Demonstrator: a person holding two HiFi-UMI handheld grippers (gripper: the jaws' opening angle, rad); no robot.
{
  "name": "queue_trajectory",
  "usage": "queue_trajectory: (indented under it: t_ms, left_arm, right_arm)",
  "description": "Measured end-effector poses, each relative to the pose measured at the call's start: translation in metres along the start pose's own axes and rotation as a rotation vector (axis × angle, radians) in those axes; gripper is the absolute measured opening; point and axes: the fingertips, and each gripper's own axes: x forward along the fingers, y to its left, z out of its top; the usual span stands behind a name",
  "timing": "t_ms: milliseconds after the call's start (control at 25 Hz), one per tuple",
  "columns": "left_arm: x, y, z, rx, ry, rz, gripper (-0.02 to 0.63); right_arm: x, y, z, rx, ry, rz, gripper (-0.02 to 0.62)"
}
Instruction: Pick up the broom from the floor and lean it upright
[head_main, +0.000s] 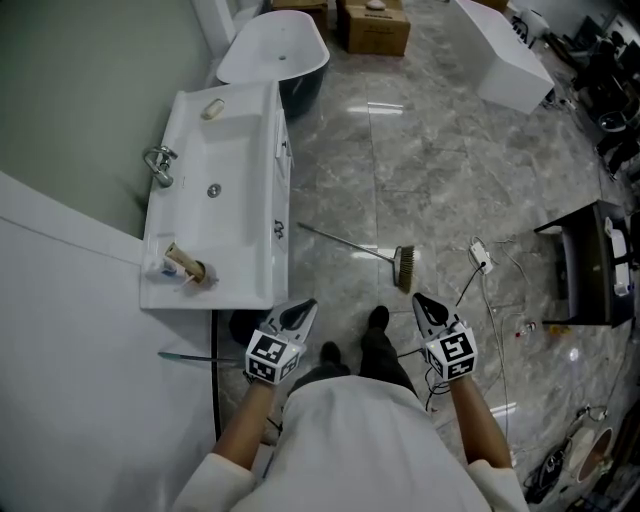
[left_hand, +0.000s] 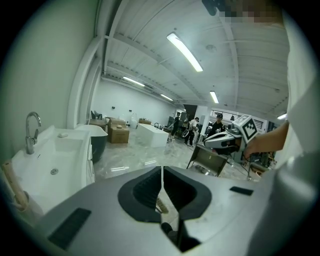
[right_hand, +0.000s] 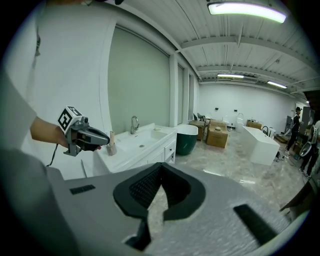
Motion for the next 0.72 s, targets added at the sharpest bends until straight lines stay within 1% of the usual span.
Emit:
queue_trajectory:
  t_ms: [240,400,720]
  left_arm:
    - [0.039,0.012,0.009,-0.012,0.020,0.024,0.015]
    - [0.073,0.013,0.020,-0.022,0.020,0.045,0.015]
    - [0.147,0.028,0.035,-0.079,0.012,0.134,0.015]
  right_arm:
    - [0.032,-0.040,0.005,0.005,-0.002,0.040,0.000]
    - [0.054,-0.076,0.007,-0.016,0.005,0.082,0.000]
    - [0.102,-0.151,0.003,-0.080,0.037,0.181,0.000]
